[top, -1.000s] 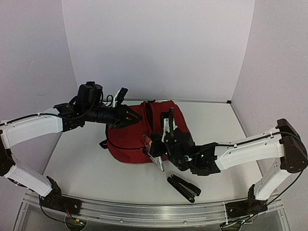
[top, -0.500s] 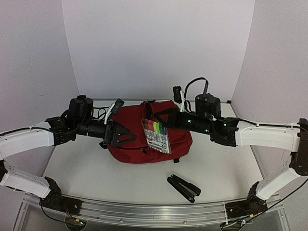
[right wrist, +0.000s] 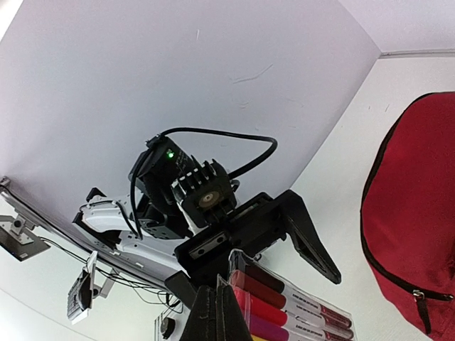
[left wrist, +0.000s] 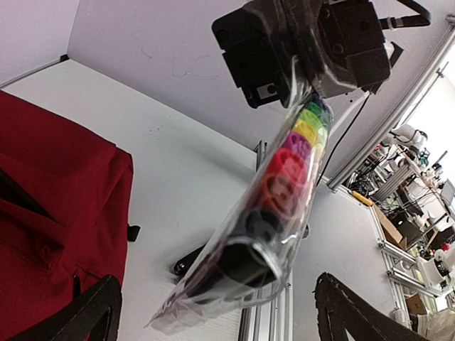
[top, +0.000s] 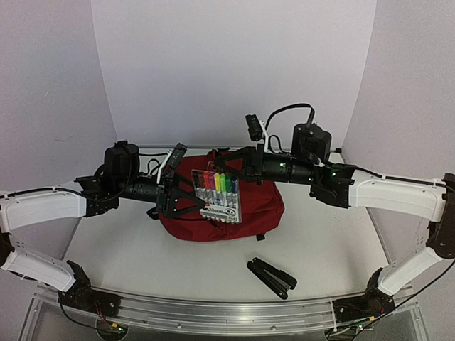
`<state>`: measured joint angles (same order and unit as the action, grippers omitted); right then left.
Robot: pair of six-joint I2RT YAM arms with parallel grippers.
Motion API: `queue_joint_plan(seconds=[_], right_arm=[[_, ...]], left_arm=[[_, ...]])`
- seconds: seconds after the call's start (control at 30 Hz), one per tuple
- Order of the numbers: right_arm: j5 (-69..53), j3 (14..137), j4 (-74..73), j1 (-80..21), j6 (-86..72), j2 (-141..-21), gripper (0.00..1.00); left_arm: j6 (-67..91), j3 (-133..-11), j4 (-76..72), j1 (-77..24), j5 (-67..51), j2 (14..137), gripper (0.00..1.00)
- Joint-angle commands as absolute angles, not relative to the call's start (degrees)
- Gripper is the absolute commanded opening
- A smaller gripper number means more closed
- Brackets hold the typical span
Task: Pack the student bag
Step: Pick up the stationery from the center of the board.
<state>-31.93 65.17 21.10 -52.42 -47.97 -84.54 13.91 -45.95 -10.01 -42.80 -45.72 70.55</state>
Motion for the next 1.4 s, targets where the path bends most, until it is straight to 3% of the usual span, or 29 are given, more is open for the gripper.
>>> queue_joint_plan(seconds=[0.0, 0.13, 0.27, 0.37, 0.67, 0.73, 0.87, 0.93, 1.13, 1.37], right_arm=[[-35.97, 67.88, 27.60, -52.37, -52.62, -85.85, 0.00], [-35.98, 67.57, 28.56, -52.38, -54.37, -86.23, 0.00], [-34.32, 66.59, 28.68, -51.84, -54.96, -85.80, 0.00], [-32.80, 65.51, 28.84, -51.25, -54.94, -85.31, 0.00], [-30.24, 63.51, 29.13, -50.06, -54.50, -85.41, 0.00], [-29.23, 63.29, 28.89, -50.01, -53.73, -85.51, 0.08], [-21.90, 64.14, 21.77, -49.98, -46.77, -85.13, 0.55], [-15.40, 65.98, 15.51, -50.04, -41.35, -85.35, 0.68], [6.18, 72.52, -1.67, -51.39, -32.72, -89.60, 0.80], [19.05, 83.65, -11.42, -53.13, -26.67, -100.96, 0.81]], left_arm=[[17.12, -44.42, -19.24, -42.80, -50.18, 68.69, 0.93], [20.03, -45.84, -20.93, -42.80, -52.90, 69.50, 0.84], [21.11, -47.01, -18.54, -42.77, -53.94, 70.39, 0.65], [21.95, -46.37, -17.25, -42.80, -53.30, 70.35, 0.44], [27.96, -42.78, -22.01, -42.80, -53.28, 69.62, 0.10], [28.59, -43.17, -21.07, -42.80, -52.83, 69.34, 0.01], [27.56, -46.41, -10.27, -42.73, -42.32, 68.03, 0.00], [26.86, -48.05, -4.91, -42.60, -36.63, 67.13, 0.00], [27.29, -52.39, 6.56, -38.69, -25.88, 64.94, 0.00], [36.49, -49.74, 6.45, -25.07, -27.36, 64.09, 0.00]])
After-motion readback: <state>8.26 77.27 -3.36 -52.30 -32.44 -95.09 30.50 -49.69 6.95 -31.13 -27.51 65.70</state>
